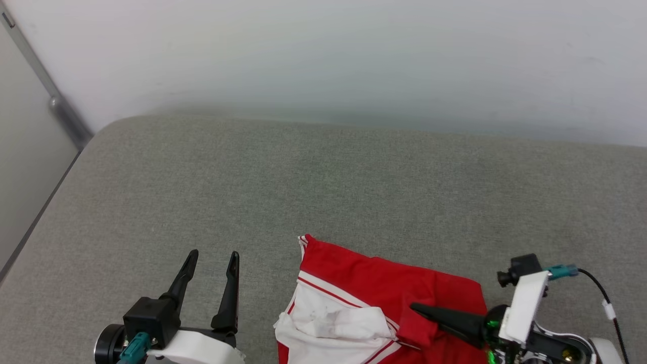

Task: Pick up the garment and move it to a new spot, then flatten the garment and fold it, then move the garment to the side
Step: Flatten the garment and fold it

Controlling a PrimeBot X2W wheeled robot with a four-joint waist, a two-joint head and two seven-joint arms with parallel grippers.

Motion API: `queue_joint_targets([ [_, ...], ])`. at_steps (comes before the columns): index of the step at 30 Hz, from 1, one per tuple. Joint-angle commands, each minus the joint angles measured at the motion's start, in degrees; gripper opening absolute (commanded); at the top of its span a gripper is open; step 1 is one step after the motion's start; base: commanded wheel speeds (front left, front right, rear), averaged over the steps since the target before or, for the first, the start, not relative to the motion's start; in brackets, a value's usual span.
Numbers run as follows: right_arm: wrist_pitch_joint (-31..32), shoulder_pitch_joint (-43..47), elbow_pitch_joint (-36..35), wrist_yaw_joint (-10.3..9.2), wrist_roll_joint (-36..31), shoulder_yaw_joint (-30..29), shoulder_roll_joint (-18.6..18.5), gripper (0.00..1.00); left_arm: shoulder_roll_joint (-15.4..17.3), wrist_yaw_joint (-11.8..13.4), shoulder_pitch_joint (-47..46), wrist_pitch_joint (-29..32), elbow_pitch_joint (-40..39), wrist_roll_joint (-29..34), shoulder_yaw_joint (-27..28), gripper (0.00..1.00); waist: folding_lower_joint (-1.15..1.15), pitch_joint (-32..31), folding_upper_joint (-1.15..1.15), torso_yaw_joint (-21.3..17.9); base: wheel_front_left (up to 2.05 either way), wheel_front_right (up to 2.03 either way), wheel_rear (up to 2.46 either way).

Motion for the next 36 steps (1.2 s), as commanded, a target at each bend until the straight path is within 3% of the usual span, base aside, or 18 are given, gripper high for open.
queue_joint_targets([
  [1,-1.8,-1.5,0.7,0.00,1.3,3.1,0.2,0.00,-0.2,-0.5,-1.1,-0.2,0.2,0.1,0.0,1.00,0.00,1.1,0.00,0.9,0.00,0.00,0.00],
  [8,-9.7,-7.2,1.9,0.00,7.0,16.3,0.2,0.00,-1.2,-1.3,-3.6,-0.3,0.6,0.7,0.1,1.00,0.00,4.9,0.00,2.4,0.00,0.00,0.00],
  [13,-14.9,-10.6,3.9,0.00,5.1,21.6,0.1,0.00,-2.3,-2.2,-5.7,-0.5,1.4,1.1,0.3,1.00,0.00,7.7,0.00,3.5,0.00,0.00,0.00],
  [16,-17.5,-11.5,5.3,0.00,4.0,23.5,0.1,0.39,-3.0,-2.7,-6.2,-0.5,2.1,1.0,0.6,1.00,0.00,8.7,0.00,3.6,0.00,0.00,0.00],
  [17,-18.1,-11.7,5.7,0.00,3.8,24.1,0.1,0.87,-3.3,-2.8,-6.3,-0.6,2.4,1.2,0.7,1.00,0.00,8.9,0.00,3.5,0.00,0.00,0.00],
  [18,-18.5,-11.9,5.9,0.00,3.8,24.6,0.1,1.00,-3.5,-2.9,-6.5,-0.6,2.6,1.3,0.8,1.00,0.00,9.0,0.00,3.5,0.00,0.00,0.00],
  [25,-20.0,-13.0,4.3,0.00,2.3,27.8,-0.3,1.00,-4.2,-3.8,-6.7,-0.6,3.6,2.0,2.2,1.00,0.00,9.1,0.00,2.7,0.00,0.00,0.00],
  [36,-28.7,-15.6,-5.3,0.00,-16.3,38.3,-8.8,1.00,-4.1,-3.6,-4.2,-0.6,3.4,2.5,3.1,1.00,0.00,6.1,0.00,-0.2,0.00,0.00,0.00],
])
